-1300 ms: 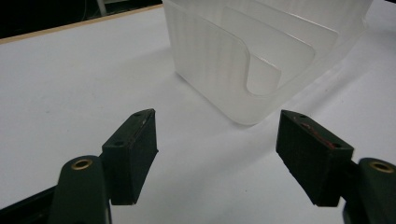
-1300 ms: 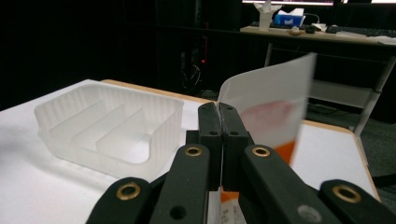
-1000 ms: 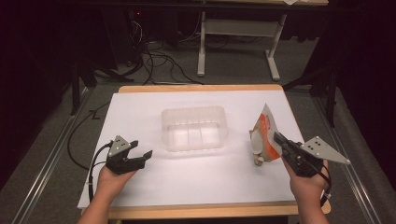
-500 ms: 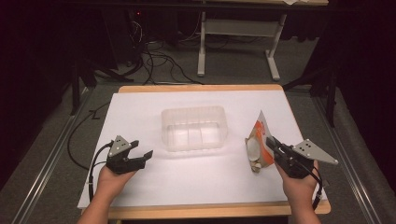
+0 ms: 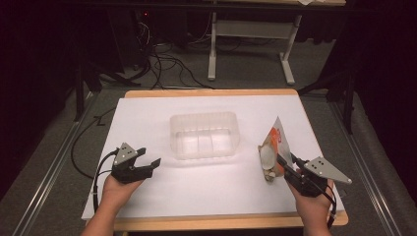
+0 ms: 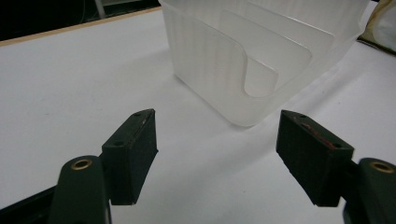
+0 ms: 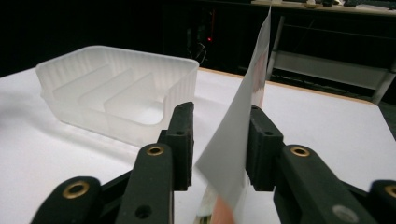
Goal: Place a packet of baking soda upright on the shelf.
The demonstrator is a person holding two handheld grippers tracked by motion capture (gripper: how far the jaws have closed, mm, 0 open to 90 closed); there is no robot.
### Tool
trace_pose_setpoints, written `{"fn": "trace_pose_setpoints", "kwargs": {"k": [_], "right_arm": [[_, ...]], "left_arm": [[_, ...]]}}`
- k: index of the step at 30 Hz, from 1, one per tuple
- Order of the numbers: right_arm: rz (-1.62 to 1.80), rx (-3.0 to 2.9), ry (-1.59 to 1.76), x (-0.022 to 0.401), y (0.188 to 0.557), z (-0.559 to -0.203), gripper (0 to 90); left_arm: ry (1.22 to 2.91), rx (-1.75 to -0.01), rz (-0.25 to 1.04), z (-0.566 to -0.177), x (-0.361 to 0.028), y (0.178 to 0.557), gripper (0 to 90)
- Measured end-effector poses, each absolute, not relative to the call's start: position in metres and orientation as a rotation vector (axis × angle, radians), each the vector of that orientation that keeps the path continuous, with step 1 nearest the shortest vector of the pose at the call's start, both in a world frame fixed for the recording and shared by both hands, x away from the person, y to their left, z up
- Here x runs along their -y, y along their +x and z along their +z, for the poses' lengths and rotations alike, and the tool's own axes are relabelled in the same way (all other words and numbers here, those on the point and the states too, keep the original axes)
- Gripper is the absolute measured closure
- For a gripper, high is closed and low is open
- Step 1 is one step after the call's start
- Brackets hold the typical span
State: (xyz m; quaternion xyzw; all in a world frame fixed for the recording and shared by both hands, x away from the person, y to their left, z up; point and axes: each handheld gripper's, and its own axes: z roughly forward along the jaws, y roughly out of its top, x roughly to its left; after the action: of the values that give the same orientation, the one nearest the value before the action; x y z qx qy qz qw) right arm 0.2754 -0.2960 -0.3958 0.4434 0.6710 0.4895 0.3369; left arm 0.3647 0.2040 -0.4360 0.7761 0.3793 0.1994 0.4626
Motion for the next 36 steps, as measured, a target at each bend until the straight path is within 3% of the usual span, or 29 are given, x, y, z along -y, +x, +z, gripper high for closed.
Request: {"fn": "trace_pose_setpoints", "kwargs": {"k": [6,16,22,31,36], "right_arm": [[1.257,-1.744,1.19,0.294,0.272,-0.405,62.9],[1.261,-1.732,1.262,0.299,0.278,-0.415,66.8],[1.22,-1.769,1.246,0.29,0.283,-0.419,71.5],[1.226,-1.74,1.252,0.288,0.287,-0.417,88.4],[1.231,-1.741,1.26,0.292,0.29,-0.415,90.0]], "left_arm": [[1.914,-0.923,0.491,-0.436,-0.203,0.364,29.3],[1.921,-0.917,0.487,-0.436,-0.202,0.365,29.3],[1.93,-0.913,0.485,-0.437,-0.201,0.365,29.3],[1.953,-0.902,0.482,-0.438,-0.198,0.365,29.3],[1.951,-0.905,0.484,-0.439,-0.197,0.365,29.3]]}}
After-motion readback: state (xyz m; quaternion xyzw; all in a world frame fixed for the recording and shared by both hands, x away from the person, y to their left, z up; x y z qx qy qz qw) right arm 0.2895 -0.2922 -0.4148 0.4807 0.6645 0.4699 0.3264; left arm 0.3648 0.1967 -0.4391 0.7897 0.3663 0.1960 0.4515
